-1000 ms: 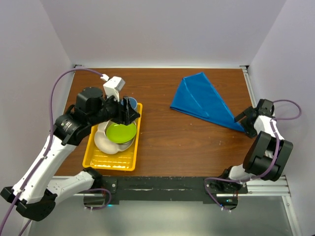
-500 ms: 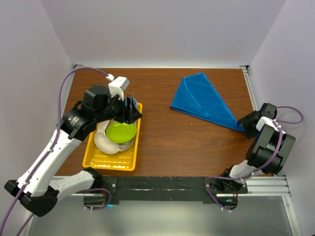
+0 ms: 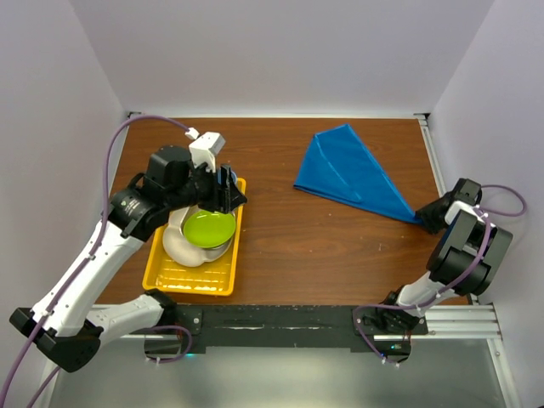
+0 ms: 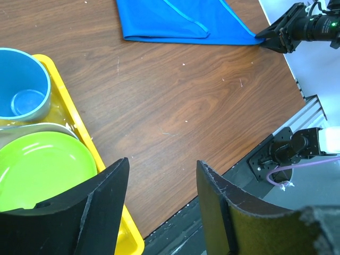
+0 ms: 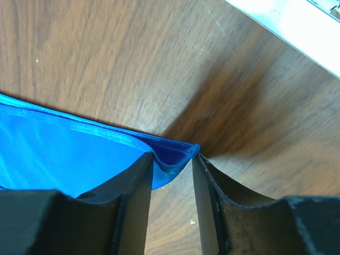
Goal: Fold the napkin, place the utensils inside, and roll it up
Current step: Fold the napkin
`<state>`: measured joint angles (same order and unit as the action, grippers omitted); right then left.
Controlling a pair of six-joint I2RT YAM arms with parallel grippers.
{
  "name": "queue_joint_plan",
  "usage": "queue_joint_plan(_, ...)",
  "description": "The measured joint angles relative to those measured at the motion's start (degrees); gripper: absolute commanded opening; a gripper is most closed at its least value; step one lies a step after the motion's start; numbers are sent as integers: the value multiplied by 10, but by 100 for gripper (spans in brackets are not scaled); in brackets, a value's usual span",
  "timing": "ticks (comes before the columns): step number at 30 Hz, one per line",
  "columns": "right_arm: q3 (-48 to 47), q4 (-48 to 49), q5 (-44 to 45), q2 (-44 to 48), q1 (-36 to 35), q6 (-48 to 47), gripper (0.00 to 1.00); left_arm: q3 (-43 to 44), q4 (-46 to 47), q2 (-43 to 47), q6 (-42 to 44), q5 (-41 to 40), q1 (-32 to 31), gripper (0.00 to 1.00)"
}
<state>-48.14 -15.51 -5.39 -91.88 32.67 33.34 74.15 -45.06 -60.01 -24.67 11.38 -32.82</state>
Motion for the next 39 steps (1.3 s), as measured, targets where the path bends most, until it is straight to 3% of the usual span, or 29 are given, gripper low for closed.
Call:
queue_joint_plan(3,0,-1,0,0,0,-8,31,0,0,-3,-3,4,0,58)
queue_joint_plan(9,0,-24,-1,9,0,-31,13,0,0,-3,-3,4,0,58)
queue_joint_plan(16,-19,-80,2,68,-20,-50,9,0,-1,-2,-3,15,0,57)
queue_joint_plan(30,-141,-94,20,99,-276,-110,9,0,0,-2,-3,41,0,59)
queue_joint_plan(39,-177,-94,8,49,-360,-177,9,-1,0,-10,-4,47,0,59)
